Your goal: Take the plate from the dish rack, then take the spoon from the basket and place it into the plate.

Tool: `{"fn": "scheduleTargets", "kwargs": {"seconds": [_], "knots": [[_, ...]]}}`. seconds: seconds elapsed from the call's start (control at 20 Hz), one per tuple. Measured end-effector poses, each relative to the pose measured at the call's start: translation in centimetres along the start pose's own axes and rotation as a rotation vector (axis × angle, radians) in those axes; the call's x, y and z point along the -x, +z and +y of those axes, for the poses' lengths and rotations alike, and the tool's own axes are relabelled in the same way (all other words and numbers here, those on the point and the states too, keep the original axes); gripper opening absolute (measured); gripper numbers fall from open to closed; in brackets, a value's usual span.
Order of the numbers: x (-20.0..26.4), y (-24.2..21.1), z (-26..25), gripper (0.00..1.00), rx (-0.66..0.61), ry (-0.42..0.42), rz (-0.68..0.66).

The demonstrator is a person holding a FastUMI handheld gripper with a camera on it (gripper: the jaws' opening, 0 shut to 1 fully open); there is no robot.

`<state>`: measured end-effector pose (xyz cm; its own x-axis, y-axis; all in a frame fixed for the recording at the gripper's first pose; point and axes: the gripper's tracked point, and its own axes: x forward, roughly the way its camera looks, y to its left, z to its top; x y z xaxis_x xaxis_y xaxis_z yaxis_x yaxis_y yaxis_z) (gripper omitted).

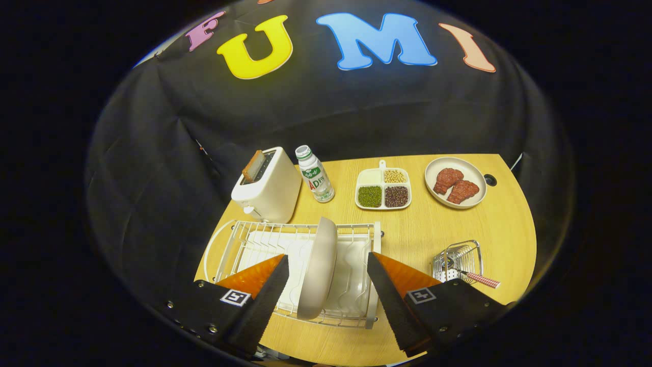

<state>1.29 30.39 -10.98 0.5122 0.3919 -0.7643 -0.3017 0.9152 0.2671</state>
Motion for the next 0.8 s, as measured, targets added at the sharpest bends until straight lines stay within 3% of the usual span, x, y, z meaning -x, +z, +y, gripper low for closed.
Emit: {"fn": "scheduleTargets", "kwargs": {"seconds": [0.2, 0.3, 0.55, 0.6, 0.8], "knots": [[-2.8, -1.4, -0.3, 0.96, -0.045, -0.056, 0.108], [-4.5, -2.2, -0.5, 0.89, -0.076, -0.088, 0.155], [-7.1, -4.1, -1.2, 0.87, -0.074, -0.18, 0.236], [-7.4, -4.5, -1.3, 0.83, -0.066, -0.205, 0.253], [-7.7, -6.0, -1.2, 0.32, -0.041, -0.287, 0.322]]}}
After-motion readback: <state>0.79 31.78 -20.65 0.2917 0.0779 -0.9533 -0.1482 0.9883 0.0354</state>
